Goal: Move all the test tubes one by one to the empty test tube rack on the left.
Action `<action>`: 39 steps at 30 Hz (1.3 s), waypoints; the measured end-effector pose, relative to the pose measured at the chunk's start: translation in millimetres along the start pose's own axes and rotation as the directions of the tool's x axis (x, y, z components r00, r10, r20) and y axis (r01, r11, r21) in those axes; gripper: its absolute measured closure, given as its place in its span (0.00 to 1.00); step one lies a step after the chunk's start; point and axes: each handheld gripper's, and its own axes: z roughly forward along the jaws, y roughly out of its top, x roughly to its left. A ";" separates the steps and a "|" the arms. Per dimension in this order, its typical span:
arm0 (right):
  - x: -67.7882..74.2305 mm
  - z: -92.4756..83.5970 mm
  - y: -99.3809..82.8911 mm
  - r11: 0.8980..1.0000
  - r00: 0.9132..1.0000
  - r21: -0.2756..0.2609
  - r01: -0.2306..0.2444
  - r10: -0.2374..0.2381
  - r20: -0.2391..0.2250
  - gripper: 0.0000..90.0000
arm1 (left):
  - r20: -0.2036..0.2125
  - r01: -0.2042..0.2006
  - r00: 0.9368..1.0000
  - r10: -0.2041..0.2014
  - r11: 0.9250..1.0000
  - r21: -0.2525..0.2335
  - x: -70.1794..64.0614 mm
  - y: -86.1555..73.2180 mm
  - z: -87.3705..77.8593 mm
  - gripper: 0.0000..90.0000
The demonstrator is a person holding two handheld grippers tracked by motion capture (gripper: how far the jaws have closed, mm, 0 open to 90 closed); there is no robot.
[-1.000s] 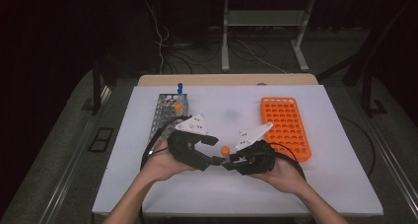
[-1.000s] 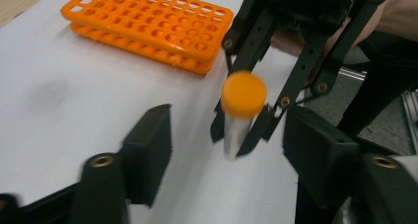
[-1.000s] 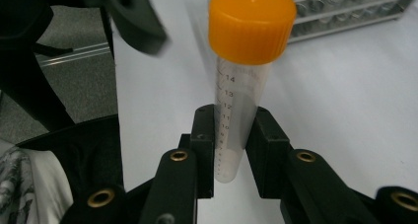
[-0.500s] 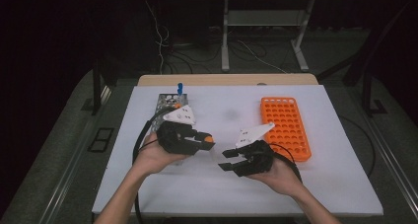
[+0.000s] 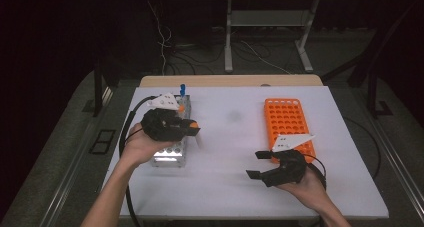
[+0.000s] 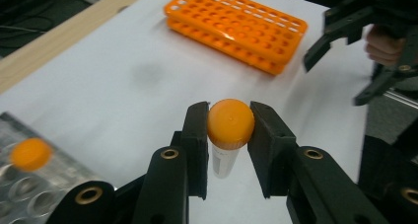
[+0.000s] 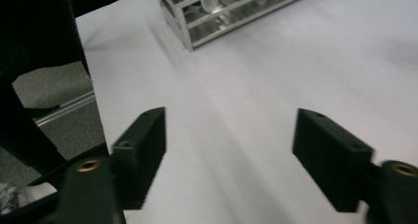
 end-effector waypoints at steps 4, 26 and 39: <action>-5.2 -8.3 -10.6 0.999 0.999 0.002 -0.050 0.050 0.014 0.10 | -0.034 0.016 0.999 -0.016 1.000 0.007 10.7 -1.0 -4.0 0.77; -10.3 -34.6 -52.2 0.990 0.988 -0.031 -0.140 0.142 0.055 0.00 | -0.191 0.098 0.977 -0.097 0.995 -0.004 65.9 -10.9 -4.9 0.77; -9.3 -37.1 -53.6 0.990 0.989 -0.041 -0.137 0.139 0.055 0.00 | -0.182 0.158 0.972 -0.146 0.986 0.053 79.1 -23.6 15.4 0.76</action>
